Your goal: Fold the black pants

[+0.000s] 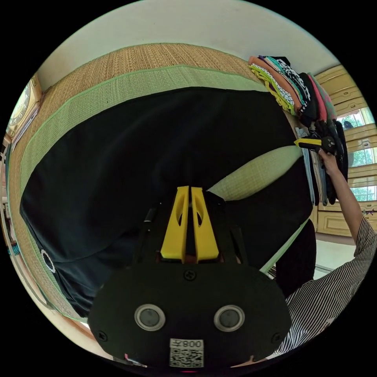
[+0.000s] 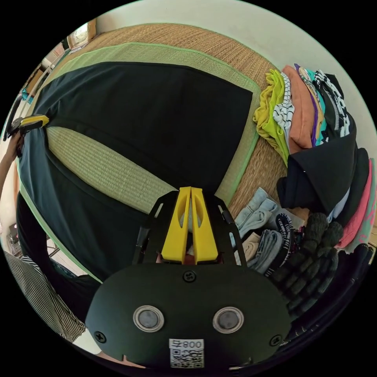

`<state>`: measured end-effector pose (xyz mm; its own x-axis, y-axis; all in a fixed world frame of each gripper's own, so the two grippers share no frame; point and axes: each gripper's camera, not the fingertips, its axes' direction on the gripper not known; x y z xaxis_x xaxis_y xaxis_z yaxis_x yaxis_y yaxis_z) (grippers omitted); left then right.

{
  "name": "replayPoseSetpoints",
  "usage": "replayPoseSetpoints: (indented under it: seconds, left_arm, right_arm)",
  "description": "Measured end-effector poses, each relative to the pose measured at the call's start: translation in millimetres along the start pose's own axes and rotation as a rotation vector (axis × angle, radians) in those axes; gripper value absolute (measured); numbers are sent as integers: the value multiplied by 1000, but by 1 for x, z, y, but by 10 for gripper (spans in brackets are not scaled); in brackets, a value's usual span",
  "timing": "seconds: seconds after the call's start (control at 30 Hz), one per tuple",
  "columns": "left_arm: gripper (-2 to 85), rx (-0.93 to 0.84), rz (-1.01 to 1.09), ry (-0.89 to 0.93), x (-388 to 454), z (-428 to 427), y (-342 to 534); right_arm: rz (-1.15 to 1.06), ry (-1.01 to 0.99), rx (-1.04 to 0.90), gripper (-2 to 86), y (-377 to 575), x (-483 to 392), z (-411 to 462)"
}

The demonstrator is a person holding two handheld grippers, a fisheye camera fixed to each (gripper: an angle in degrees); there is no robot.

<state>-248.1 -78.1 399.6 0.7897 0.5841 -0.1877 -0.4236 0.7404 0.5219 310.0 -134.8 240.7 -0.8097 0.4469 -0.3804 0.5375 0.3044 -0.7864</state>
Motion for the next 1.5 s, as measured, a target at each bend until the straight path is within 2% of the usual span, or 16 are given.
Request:
replayPoseSetpoints:
  seconds: [0.17, 0.27, 0.4, 0.53, 0.83, 0.93, 1.0, 1.27, 1.4, 1.5]
  left_arm:
    - [10, -29, 53, 0, 6, 11, 5]
    - [11, -20, 10, 12, -1, 16, 3]
    - [11, -20, 2, 6, -6, 17, 0]
    - [11, -10, -4, 21, -14, 10, 0]
    - [11, 59, 11, 95, -30, -33, 4]
    - [9, 20, 31, 81, -32, -40, 4]
    - [7, -6, 22, 58, -36, -47, 6]
    - [13, 180, -57, 145, -62, -121, 35]
    - [7, 102, -136, 153, -84, -127, 44]
    - [4, 152, -183, 204, -96, -157, 53]
  right_arm:
    - [58, -63, 36, 8, 0, 9, -19]
    - [108, -78, 83, 23, -7, 10, -28]
    - [188, -61, 100, 82, -21, 14, -36]
    - [257, -132, 78, 76, -37, 23, -37]
    - [234, -99, 30, 18, -61, 29, -70]
    - [267, -181, -1, 12, -66, 37, -68]
    - [286, -155, -44, 7, -71, 34, -63]
    - [323, -109, 60, 2, -78, 17, -93]
    - [295, -200, 132, 1, -90, -7, -103]
    - [245, -136, 50, 1, -109, -29, -90]
